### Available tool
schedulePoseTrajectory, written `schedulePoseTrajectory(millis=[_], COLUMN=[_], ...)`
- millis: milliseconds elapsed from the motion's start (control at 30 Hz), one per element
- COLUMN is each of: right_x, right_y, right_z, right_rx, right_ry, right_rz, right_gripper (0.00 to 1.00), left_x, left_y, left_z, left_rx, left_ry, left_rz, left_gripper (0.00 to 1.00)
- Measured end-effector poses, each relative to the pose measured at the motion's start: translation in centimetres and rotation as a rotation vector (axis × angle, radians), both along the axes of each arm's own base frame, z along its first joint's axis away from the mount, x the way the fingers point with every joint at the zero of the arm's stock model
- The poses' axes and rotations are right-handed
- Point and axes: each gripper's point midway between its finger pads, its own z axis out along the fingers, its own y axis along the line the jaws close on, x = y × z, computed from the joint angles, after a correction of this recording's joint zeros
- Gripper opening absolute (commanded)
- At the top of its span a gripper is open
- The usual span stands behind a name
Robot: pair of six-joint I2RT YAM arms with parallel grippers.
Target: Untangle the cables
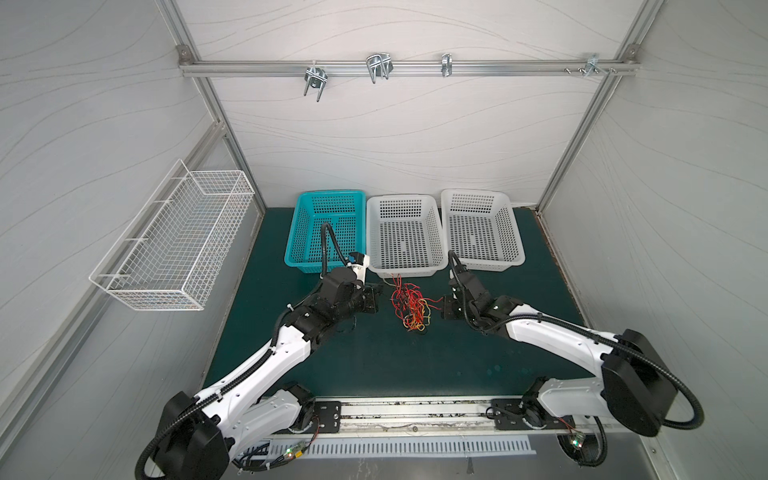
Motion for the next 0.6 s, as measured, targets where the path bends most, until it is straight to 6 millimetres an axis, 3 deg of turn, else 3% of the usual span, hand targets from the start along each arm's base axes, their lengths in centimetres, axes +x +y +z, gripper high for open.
schedulePoseTrajectory(millis=[333, 467, 600], right_x=[0.1, 0.3, 0.6], right_y=[-6.1, -7.3, -8.1], right_z=[-3.4, -3.4, -3.1], right_rx=[-0.058, -0.059, -0.061], right_ry=[0.1, 0.107, 0.099], right_rz=[-0.209, -0.252, -0.284], right_gripper=[0.0, 0.0, 0.0], left_x=[0.4, 0.2, 0.0], left_y=[5.3, 7.4, 9.3], left_z=[5.1, 7.0, 7.3], left_rx=[0.138, 0.194, 0.271], left_ry=[-0.12, -0.169, -0.184], left_rz=[0.216, 0.294, 0.354], left_gripper=[0.0, 0.0, 0.0])
